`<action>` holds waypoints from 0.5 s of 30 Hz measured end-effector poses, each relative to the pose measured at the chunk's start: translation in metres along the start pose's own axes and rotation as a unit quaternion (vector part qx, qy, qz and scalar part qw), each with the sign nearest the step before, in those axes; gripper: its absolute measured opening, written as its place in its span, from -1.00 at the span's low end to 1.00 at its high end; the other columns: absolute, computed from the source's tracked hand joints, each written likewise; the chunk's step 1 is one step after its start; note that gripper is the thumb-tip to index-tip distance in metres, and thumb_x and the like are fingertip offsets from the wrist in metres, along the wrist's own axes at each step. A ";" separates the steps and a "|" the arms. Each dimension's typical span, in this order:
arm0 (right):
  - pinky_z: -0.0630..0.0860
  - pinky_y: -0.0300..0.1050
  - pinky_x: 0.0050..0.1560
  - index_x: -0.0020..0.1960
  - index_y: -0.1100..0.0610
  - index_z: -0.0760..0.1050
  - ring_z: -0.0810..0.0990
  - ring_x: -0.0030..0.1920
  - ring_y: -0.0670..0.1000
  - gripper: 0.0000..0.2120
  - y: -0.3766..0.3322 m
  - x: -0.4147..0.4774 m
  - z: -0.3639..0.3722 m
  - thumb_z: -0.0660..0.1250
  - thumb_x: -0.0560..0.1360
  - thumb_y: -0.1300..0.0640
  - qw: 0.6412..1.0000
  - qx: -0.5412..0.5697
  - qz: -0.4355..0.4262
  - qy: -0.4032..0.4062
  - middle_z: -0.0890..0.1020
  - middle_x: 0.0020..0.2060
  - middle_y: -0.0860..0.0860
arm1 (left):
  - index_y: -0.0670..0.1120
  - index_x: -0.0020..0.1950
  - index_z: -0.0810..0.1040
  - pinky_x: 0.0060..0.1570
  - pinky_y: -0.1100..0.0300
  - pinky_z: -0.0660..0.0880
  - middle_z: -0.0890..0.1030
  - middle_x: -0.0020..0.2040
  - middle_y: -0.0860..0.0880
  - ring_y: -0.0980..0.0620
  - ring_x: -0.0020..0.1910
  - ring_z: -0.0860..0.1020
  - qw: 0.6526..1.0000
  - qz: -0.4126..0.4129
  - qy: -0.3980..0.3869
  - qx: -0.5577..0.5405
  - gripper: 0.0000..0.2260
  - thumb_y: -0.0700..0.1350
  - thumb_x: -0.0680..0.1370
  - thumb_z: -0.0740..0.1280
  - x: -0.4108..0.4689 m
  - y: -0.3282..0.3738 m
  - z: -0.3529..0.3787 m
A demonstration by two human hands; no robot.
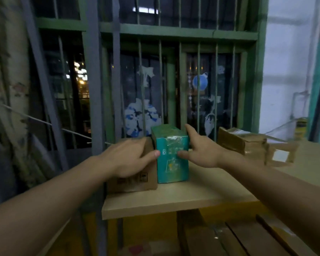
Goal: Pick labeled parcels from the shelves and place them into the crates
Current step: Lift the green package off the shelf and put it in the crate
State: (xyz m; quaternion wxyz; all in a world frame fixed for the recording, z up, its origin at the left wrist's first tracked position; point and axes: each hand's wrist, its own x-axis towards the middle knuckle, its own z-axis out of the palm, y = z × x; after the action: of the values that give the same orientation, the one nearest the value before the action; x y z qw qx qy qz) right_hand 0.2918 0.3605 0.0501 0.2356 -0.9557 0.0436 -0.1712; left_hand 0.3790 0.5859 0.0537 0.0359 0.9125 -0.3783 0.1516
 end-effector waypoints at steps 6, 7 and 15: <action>0.57 -0.08 0.13 0.33 -0.14 0.40 0.56 0.08 -0.15 -0.68 0.023 0.006 0.000 0.36 0.61 0.03 0.965 0.256 0.011 -0.052 0.57 0.26 -0.08 | 0.09 0.34 0.45 0.05 0.00 0.62 0.65 0.14 0.09 0.11 0.05 0.62 0.984 -0.043 0.094 -0.144 -0.66 0.22 0.64 0.21 0.017 0.049 0.009; 0.59 -0.03 0.15 0.37 -0.13 0.41 0.58 0.09 -0.13 -0.65 0.029 0.005 -0.003 0.35 0.61 0.02 0.967 0.254 -0.006 -0.036 0.59 0.24 -0.09 | 0.09 0.33 0.47 0.04 0.01 0.63 0.66 0.12 0.11 0.14 0.03 0.63 0.977 -0.052 0.120 -0.168 -0.69 0.16 0.63 0.27 0.018 0.056 0.010; 0.64 -0.19 0.07 0.44 -0.09 0.44 0.63 0.18 -0.18 -0.58 0.060 -0.023 -0.029 0.36 0.60 0.02 0.888 0.420 -0.150 0.112 0.64 0.19 -0.17 | 0.14 0.63 0.05 0.34 -0.04 0.51 0.31 0.54 0.19 0.20 0.47 0.37 0.874 0.040 0.208 -0.437 -0.24 0.00 0.57 0.43 0.012 0.101 0.023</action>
State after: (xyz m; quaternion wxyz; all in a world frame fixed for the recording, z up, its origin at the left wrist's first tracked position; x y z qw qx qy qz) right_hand 0.2600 0.2983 0.0389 0.5799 -0.7372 -0.1496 -0.3127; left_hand 0.3219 0.5016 0.0302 0.5032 0.7352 -0.4256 0.1585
